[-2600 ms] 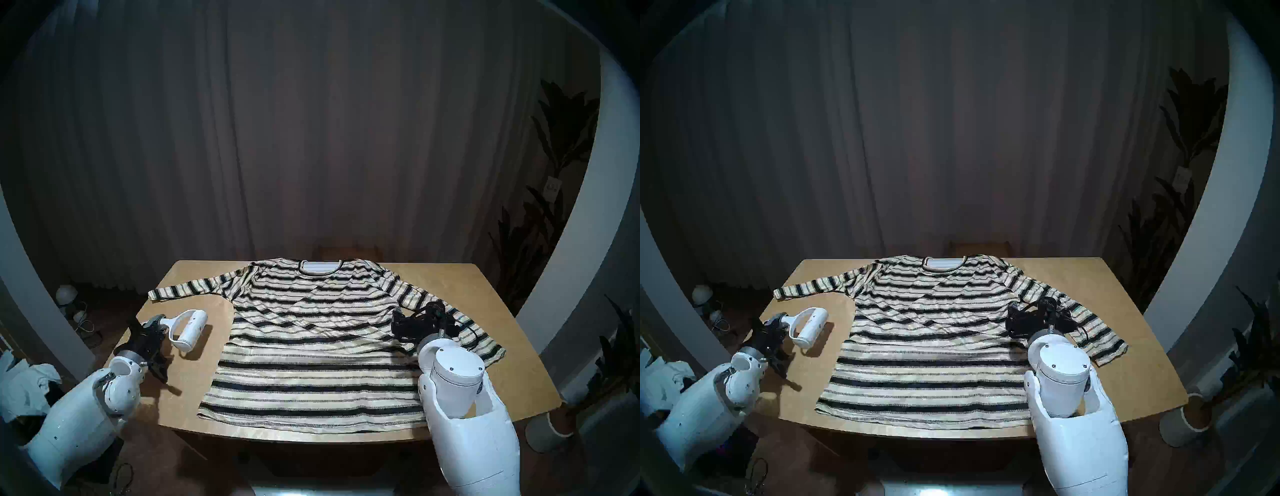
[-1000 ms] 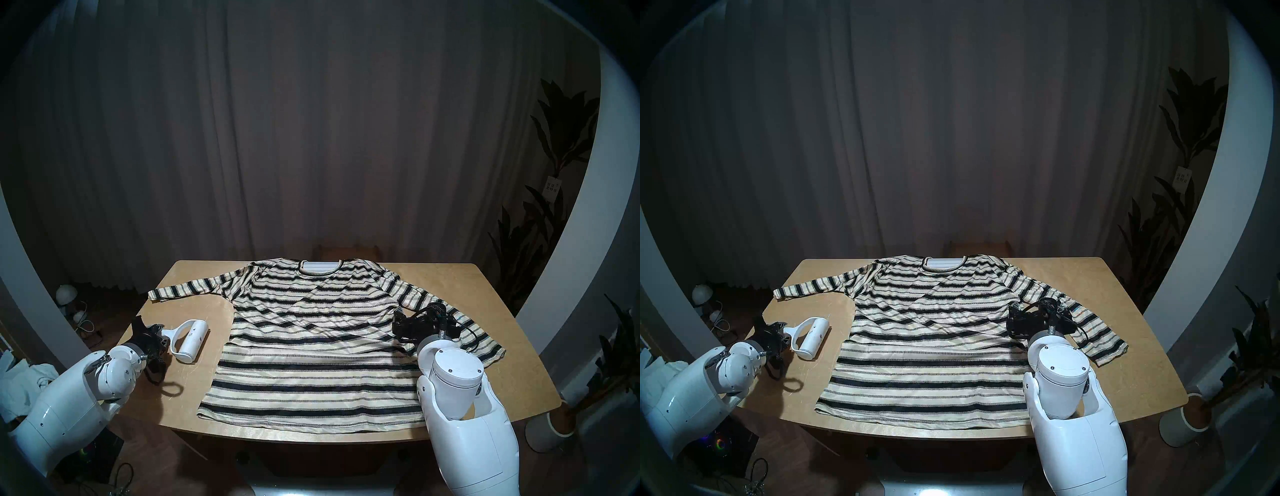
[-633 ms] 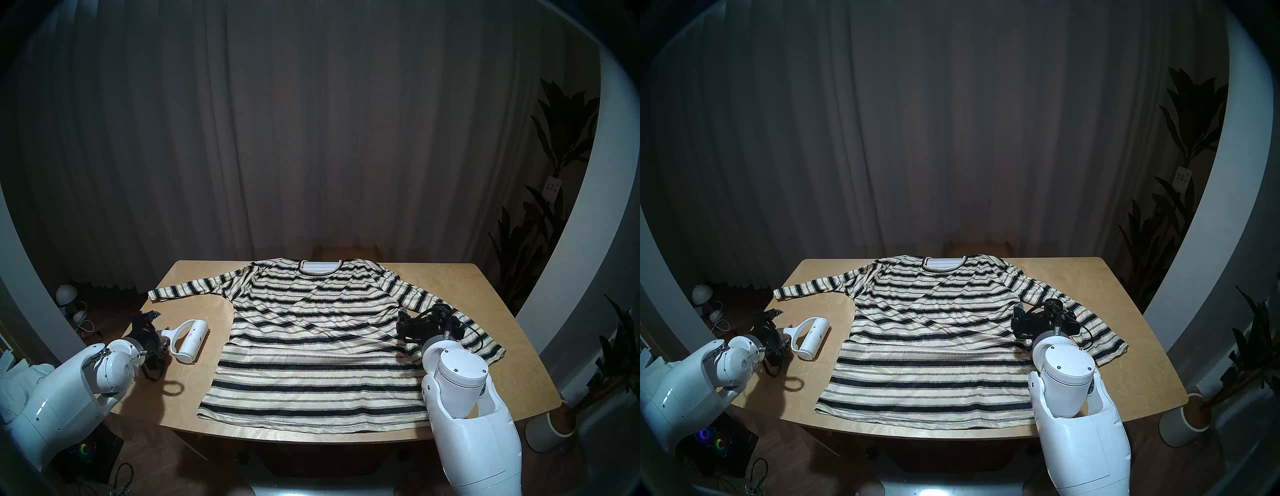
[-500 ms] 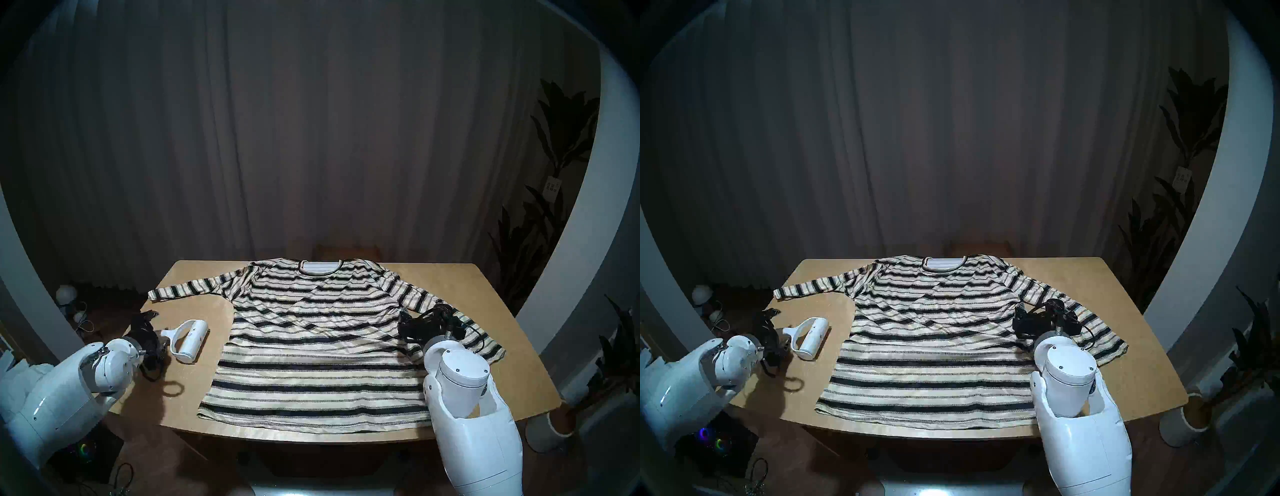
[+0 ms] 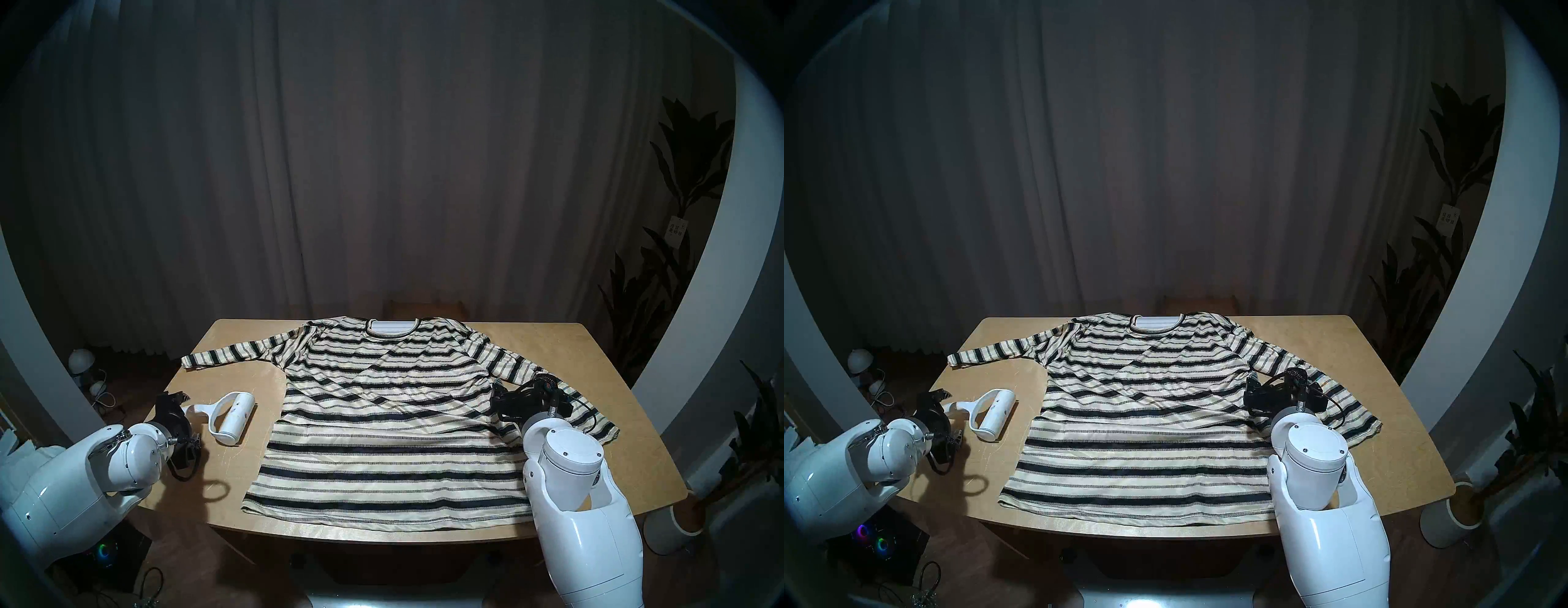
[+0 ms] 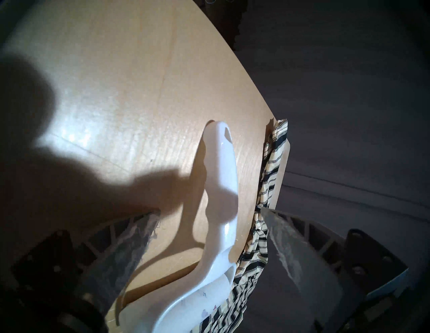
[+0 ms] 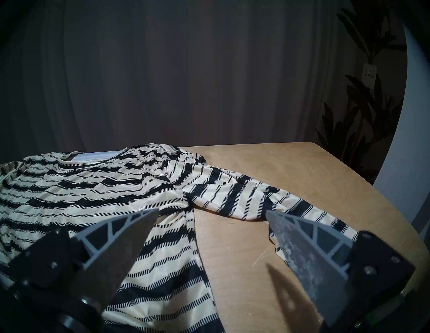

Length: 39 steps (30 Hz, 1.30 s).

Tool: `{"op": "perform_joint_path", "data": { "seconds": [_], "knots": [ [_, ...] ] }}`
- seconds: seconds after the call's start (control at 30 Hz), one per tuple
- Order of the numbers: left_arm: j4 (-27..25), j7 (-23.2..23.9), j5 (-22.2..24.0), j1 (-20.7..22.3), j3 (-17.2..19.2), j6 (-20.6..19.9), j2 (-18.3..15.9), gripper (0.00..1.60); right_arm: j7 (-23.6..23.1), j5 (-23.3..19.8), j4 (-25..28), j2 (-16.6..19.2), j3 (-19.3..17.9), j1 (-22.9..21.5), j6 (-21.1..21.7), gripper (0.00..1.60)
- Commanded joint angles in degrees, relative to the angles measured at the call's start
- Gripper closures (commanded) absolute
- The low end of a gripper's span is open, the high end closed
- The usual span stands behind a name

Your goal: Use the fur roller to clean a top

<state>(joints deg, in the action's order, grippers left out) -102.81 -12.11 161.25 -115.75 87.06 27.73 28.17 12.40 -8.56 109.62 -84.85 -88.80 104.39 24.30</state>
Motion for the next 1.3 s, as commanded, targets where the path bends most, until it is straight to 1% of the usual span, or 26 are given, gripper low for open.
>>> {"op": "perform_joint_path", "data": {
  "seconds": [0.0,0.03,0.07,0.17,0.23,0.27,0.3,0.33,0.37,0.43,0.47,0.5,0.53,0.57,0.6,0.63,0.7,0.73,0.8,0.83,0.97,1.27],
  "knots": [
    [-4.97,0.64,-2.56,-6.45,2.77,6.77,-4.12,0.0,-0.22,-0.15,0.16,0.01,-0.1,-1.05,-0.62,0.0],
    [-6.39,0.91,-3.28,-8.45,3.91,8.68,-5.1,0.0,-0.31,-0.24,0.02,0.04,-0.14,-1.16,-0.6,0.0],
    [-6.9,0.89,-3.91,-8.56,4.14,9.62,-5.52,0.0,-0.41,-0.33,-0.17,0.08,-0.21,-1.31,-0.6,0.0],
    [-8.53,1.2,-4.84,-10.36,6.32,12.38,-5.96,0.0,-0.65,-0.55,-0.73,0.18,-0.41,-1.73,-0.61,0.0],
    [-9.59,1.9,-6.95,-12.55,7.73,15.13,-7.72,0.0,-0.81,-0.69,-1.22,0.27,-0.59,-1.97,-0.61,0.0],
    [-9.5,2.31,-8.21,-12.62,7.76,15.39,-8.53,0.0,-0.9,-0.76,-1.35,0.31,-0.63,-2.02,-0.62,0.0],
    [-10.15,2.69,-9.3,-13.88,8.61,17.01,-9.11,0.0,-1.05,-0.89,-1.54,0.33,-0.7,-2.13,-0.68,0.0],
    [-9.81,2.92,-11.35,-13.91,8.38,17.28,-9.77,0.0,-1.17,-1.02,-1.64,0.32,-0.74,-2.16,-0.72,0.0],
    [-10.11,3.38,-12.75,-14.63,8.52,18.83,-10.93,0.0,-1.27,-1.09,-1.79,0.35,-0.79,-2.26,-0.76,0.0],
    [-9.98,4.3,-15.59,-14.73,8.98,20.22,-11.54,0.0,-1.51,-1.28,-1.96,0.37,-0.85,-2.49,-0.81,0.0],
    [-9.88,4.98,-17.0,-15.04,8.87,21.17,-13.59,0.0,-1.68,-1.36,-2.04,0.43,-0.85,-2.67,-0.94,0.0],
    [-10.01,5.45,-18.74,-14.87,9.57,21.73,-12.23,0.0,-1.83,-1.45,-2.13,0.47,-0.86,-2.85,-0.93,0.0],
    [-9.71,5.84,-20.13,-14.82,9.33,21.87,-13.81,0.0,-1.98,-1.46,-2.11,0.58,-0.81,-3.06,-1.0,0.0],
    [-9.68,6.3,-21.34,-14.71,9.54,22.4,-13.78,0.0,-2.11,-1.46,-2.14,0.66,-0.77,-3.28,-1.03,0.0],
    [-9.58,6.87,-22.88,-14.98,9.57,23.06,-15.01,0.0,-2.32,-1.48,-2.18,0.78,-0.65,-3.62,-1.13,0.0],
    [-9.52,7.23,-24.13,-14.96,9.73,23.41,-14.92,0.0,-2.47,-1.48,-2.22,0.86,-0.56,-3.91,-1.21,0.0],
    [-9.07,8.26,-26.86,-15.31,9.78,24.33,-16.4,0.0,-2.87,-1.32,-2.24,1.13,-0.2,-4.63,-1.41,0.0],
    [-8.83,8.59,-27.66,-15.16,9.76,24.33,-16.58,0.0,-3.03,-1.15,-2.14,1.3,0.04,-4.94,-1.55,0.0],
    [-8.41,9.57,-30.86,-15.68,9.73,25.18,-17.27,0.0,-3.52,-0.96,-2.22,1.67,0.53,-5.69,-1.84,0.0],
    [-8.16,9.82,-31.65,-15.58,9.7,25.23,-17.48,0.0,-3.67,-0.67,-2.14,1.97,0.87,-6.02,-2.05,0.0],
    [-7.09,11.79,-37.16,-15.73,9.52,25.69,-18.52,0.0,-4.53,0.5,-2.24,3.18,2.43,-7.65,-2.85,0.0],
    [-5.04,15.02,-48.04,-15.81,8.5,24.45,-19.95,0.0,-5.69,3.09,-3.36,4.92,4.54,-10.8,-4.07,0.0]
  ]
}}
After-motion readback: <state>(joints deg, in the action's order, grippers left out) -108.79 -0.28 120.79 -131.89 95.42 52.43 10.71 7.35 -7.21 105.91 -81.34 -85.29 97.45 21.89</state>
